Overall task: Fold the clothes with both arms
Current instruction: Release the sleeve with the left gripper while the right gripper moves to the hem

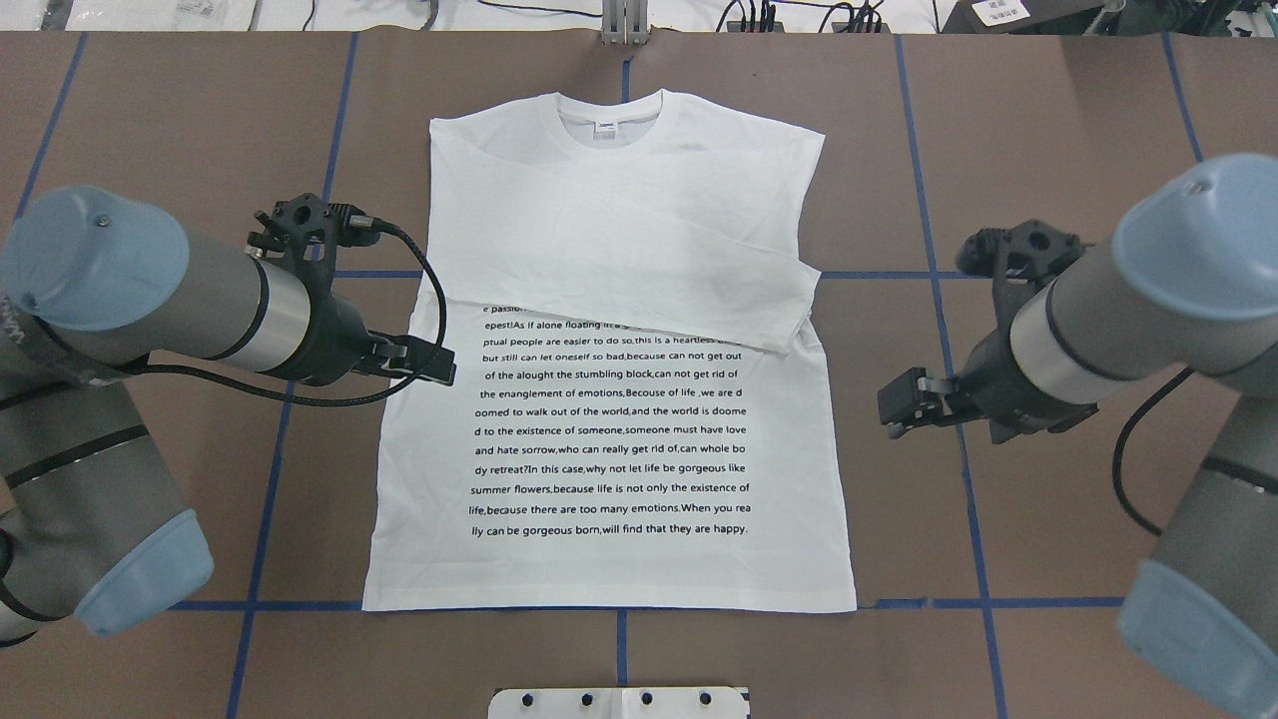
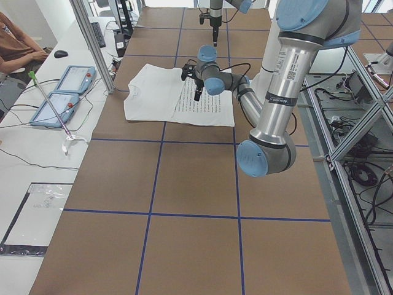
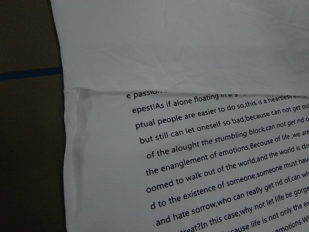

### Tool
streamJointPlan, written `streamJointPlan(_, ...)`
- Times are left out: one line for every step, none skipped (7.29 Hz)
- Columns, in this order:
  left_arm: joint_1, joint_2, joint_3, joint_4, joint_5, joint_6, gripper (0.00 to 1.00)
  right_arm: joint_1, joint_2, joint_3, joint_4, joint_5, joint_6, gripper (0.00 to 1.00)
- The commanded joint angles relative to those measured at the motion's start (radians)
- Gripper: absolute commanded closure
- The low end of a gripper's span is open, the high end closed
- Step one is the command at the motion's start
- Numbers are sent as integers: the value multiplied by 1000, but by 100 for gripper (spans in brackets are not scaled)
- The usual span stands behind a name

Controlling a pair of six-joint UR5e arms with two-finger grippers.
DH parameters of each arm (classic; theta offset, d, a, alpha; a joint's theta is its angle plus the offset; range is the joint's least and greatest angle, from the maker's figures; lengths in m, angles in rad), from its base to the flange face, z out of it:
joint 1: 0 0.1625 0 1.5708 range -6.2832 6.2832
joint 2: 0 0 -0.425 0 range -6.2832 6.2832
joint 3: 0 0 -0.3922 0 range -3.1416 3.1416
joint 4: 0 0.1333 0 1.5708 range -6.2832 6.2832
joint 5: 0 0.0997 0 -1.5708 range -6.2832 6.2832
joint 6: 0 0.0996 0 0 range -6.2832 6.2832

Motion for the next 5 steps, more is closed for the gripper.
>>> streamJointPlan(1, 9, -14, 0, 5, -3, 0, -152, 6, -71, 94, -118, 82, 0)
streamJointPlan(1, 9, -12, 0, 5, -3, 0, -159, 6, -116, 146, -136, 84, 0)
streamJointPlan(7, 9, -12, 0, 5, -3, 0, -167, 1, -138, 150, -141, 85, 0)
streamJointPlan(12, 6, -8, 0, 5, -11, 0, -205, 10, -164, 151, -146, 91, 0)
streamJointPlan(12, 6, -8, 0, 5, -11, 0, -209, 3, -167, 182, -149, 96, 0)
